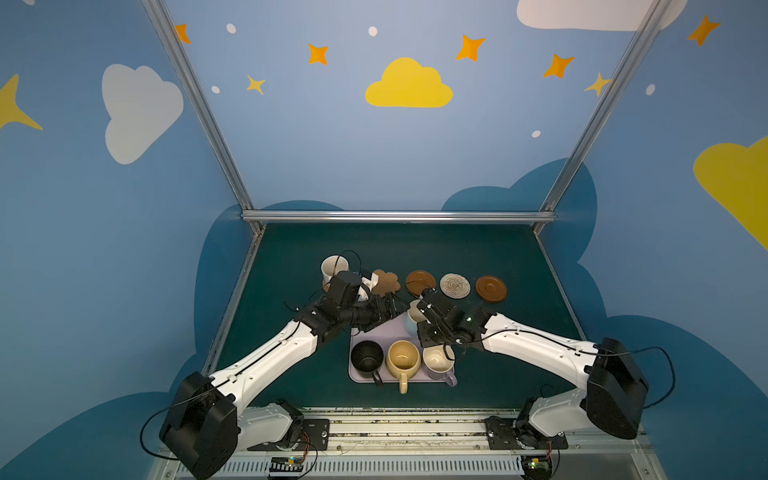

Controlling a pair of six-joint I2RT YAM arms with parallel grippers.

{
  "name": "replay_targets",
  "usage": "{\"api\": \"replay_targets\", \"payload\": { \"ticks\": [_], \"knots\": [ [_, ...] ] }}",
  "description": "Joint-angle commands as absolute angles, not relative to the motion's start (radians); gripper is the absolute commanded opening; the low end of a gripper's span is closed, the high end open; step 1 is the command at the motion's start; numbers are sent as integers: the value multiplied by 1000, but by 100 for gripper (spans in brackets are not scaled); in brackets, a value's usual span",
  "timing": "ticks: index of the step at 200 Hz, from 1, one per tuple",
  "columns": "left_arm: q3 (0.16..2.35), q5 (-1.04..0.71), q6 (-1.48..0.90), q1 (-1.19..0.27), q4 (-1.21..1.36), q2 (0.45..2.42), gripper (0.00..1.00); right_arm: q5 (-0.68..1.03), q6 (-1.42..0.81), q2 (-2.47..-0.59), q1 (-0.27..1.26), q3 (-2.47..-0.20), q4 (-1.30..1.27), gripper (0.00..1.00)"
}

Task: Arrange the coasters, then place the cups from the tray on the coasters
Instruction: 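Lift the light-blue mug with the right gripper off the tray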

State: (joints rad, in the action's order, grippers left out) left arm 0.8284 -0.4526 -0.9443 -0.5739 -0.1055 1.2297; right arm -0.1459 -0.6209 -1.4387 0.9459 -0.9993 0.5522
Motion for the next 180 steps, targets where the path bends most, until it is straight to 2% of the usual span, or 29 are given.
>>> {"api": "replay_targets", "payload": {
  "ticks": [1,100,180],
  "knots": [
    [832,-457,-983,-571,-50,1197,100,-173,-596,-1388,945,-1070,556,0],
    [788,-434,-1141,-549,86,1094,100,-180,-569,-1350,913,-1188,689,0],
    [814,-457,-1229,-538,192,1123,100,-186,-527,-1332,889,-1301,771,0]
  ]
}}
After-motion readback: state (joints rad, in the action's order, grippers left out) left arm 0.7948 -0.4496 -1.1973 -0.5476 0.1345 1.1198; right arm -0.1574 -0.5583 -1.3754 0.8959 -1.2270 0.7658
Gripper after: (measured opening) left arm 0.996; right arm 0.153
